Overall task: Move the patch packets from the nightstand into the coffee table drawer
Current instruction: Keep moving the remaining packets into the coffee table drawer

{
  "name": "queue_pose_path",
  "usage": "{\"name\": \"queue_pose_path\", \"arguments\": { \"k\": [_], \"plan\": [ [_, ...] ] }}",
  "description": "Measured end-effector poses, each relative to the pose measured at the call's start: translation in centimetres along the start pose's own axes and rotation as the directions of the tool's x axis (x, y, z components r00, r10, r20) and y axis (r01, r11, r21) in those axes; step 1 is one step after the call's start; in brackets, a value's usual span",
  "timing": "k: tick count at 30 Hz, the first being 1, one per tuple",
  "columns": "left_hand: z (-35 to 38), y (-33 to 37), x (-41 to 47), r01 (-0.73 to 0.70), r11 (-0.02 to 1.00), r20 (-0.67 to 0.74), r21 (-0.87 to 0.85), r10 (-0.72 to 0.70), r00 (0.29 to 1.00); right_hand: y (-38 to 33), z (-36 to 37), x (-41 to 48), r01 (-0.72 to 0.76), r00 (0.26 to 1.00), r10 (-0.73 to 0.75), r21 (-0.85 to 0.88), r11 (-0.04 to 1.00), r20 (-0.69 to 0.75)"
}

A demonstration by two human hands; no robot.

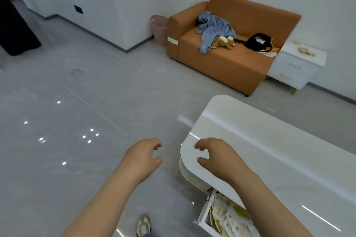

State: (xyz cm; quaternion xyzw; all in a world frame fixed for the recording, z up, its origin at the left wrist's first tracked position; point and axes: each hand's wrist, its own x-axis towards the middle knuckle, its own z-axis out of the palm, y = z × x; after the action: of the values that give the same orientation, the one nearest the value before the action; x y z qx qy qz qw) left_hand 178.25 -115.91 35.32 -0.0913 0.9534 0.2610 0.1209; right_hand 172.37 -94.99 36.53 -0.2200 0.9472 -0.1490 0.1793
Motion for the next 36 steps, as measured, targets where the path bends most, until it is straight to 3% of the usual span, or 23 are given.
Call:
{"name": "queue_pose_path", "arguments": {
  "k": [7,14,36],
  "plan": [
    [-7.4,-8.0,4.3,0.029,1.0,-0.035,-0.004,-0.029,0.999,-7.2,-0.2,7.9,0.002,0.999,-0.001,0.016,1.0,-0.033],
    [-10.6,-10.6,10.0,0.003,0.998,-0.061,-0.063,-0.007,0.998,-9.5,-1.9,14.5,-0.035,0.998,0.036,0.039,0.999,-0.051],
    [-19.2,-7.0,42.4,-0.101,0.995,-0.003,0.014,0.101,0.995,-2.2,-13.4,42.3,-0.177,0.974,0.188,0.096,0.98,-0.127]
  ]
}}
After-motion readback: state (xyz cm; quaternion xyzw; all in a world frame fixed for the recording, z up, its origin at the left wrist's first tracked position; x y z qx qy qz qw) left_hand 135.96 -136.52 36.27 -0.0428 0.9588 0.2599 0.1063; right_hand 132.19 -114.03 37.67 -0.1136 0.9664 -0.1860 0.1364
